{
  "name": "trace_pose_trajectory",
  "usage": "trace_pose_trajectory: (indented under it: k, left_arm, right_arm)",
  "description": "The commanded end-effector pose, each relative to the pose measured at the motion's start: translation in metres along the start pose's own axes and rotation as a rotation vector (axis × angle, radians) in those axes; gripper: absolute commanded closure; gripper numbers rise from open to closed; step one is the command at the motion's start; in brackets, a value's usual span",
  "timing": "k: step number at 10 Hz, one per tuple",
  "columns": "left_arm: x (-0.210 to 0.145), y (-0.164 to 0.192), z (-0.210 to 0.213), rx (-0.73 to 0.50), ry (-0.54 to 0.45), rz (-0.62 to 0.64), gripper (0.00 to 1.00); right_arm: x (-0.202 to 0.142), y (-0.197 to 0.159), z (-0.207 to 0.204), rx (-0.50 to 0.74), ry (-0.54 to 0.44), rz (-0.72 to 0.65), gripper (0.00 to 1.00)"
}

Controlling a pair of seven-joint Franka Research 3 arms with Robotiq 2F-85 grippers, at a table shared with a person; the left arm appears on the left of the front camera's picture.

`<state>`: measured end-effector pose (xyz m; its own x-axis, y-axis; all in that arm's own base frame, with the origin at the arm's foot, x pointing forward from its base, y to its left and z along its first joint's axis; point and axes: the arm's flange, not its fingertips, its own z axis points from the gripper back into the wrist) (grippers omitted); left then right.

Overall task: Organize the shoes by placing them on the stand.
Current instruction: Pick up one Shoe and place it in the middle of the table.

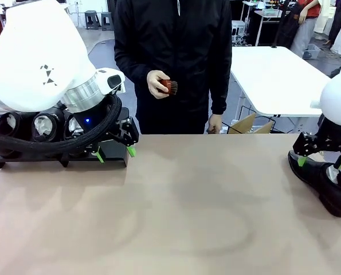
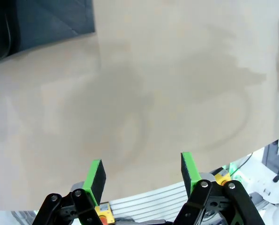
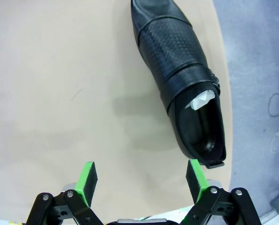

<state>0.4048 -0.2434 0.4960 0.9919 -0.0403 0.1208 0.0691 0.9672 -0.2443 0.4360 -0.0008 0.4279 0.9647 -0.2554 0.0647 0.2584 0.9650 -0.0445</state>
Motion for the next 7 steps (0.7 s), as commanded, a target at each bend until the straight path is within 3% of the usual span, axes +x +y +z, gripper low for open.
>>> trace_pose_trajectory:
  k: [1,3,4,7]
  left_arm:
    - [0.001,-0.001,0.003,0.021,-0.001,0.012,0.17]
    - [0.001,-0.001,0.003,0.021,-0.001,0.012,0.17]
    - [0.001,-0.001,0.003,0.021,-0.001,0.012,0.17]
    - [0.001,-0.001,0.003,0.021,-0.001,0.012,0.17]
  right_arm:
    - [0.003,-0.002,-0.004,-0.001,0.009,-0.006,0.00]
    - [0.007,0.016,-0.014,-0.012,0.003,0.104,0.00]
    - [0.021,0.006,-0.021,-0.056,-0.029,0.110,0.00]
    - [0.039,0.011,-0.029,-0.025,-0.005,0.036,0.00]
